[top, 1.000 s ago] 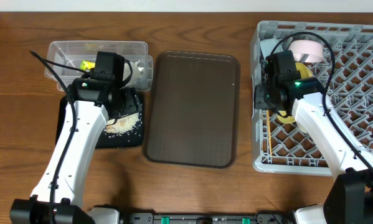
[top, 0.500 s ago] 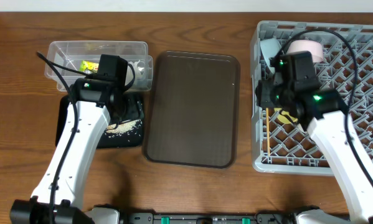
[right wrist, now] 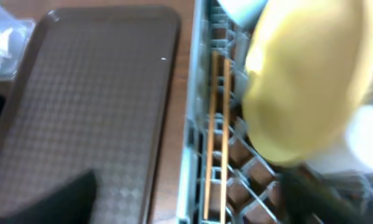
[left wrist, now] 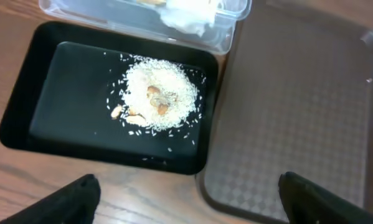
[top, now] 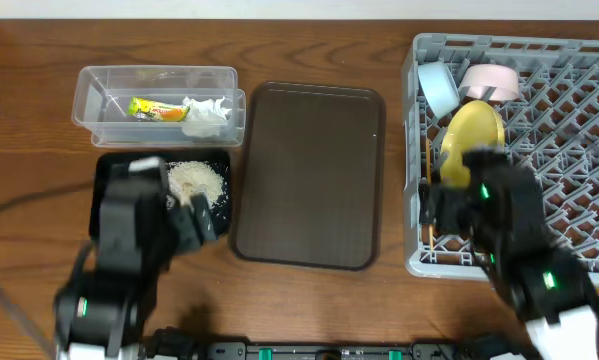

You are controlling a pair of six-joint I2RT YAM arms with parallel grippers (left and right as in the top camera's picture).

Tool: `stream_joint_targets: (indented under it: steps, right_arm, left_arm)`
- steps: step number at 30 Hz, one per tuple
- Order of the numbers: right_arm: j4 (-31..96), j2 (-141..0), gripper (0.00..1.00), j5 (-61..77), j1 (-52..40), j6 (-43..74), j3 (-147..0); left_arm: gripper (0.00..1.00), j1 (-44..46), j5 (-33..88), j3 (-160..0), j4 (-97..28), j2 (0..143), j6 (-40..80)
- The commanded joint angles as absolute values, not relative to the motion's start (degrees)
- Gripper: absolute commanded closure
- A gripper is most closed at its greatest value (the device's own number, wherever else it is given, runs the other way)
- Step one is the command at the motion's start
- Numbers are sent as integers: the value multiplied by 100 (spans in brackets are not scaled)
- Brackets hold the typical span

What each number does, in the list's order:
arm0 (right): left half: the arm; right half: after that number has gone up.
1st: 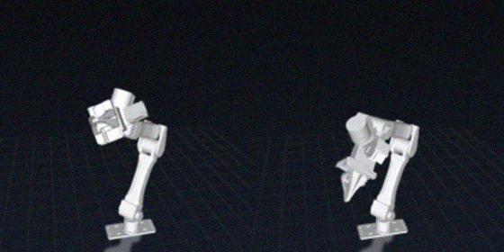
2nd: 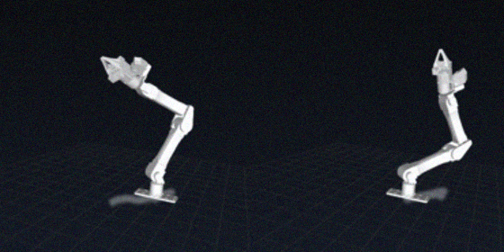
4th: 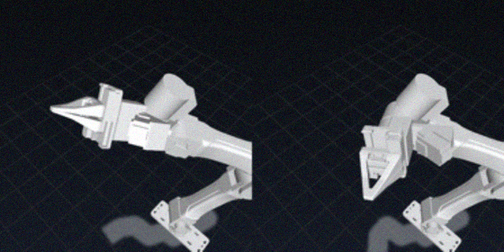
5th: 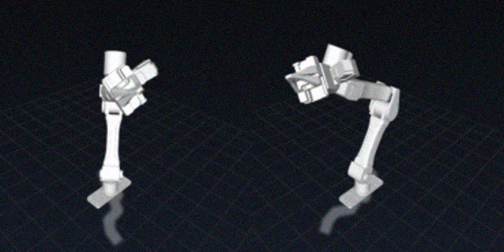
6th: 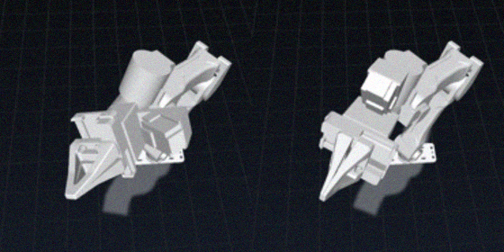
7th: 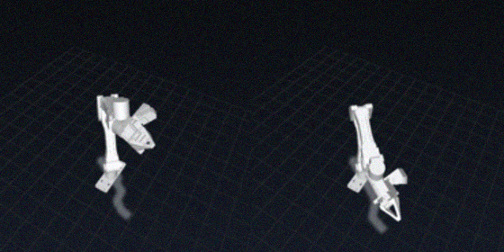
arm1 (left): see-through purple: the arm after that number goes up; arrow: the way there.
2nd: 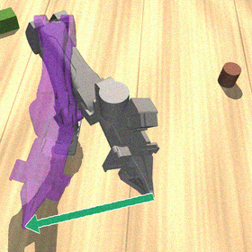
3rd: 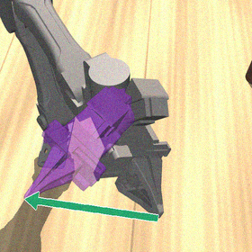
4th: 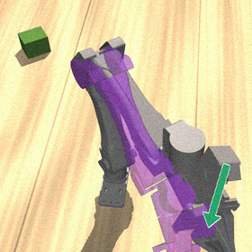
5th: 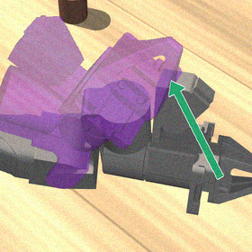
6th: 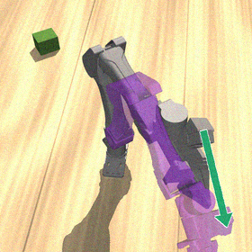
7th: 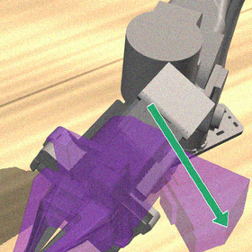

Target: Sort waste into correct bins and load items into the dishwasher rack

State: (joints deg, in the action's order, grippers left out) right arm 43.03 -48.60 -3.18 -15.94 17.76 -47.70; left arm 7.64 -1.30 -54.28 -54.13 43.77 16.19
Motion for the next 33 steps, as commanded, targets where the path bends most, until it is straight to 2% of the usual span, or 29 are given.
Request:
stream_joint_targets:
  steps: [1, 6, 16, 25, 33]
  right_arm:
    - [4289, -4226, 1, -698, -1647, 1925, -4355]
    - [4320, -3704, 1, -705, -1647, 1925, -4156]
    - [4327, -3708, 1, -707, -1647, 1925, -4156]
    - [5439, -3708, 1, -694, -1647, 1726, -4156]
    - [5317, -3441, 1, -419, -1601, 1732, -4145]
  left_arm:
    - [5, 786, -106, -5103, -5312, 3708, 1525]
    - [4, 786, -106, -5098, -5387, 3159, 1522]
    - [4, 786, -106, -5098, -5389, 3103, 1522]
    - [3, 786, -106, -5098, -5389, 3103, 1522]
    - [3, 786, -106, -5098, -5389, 3103, 1522]
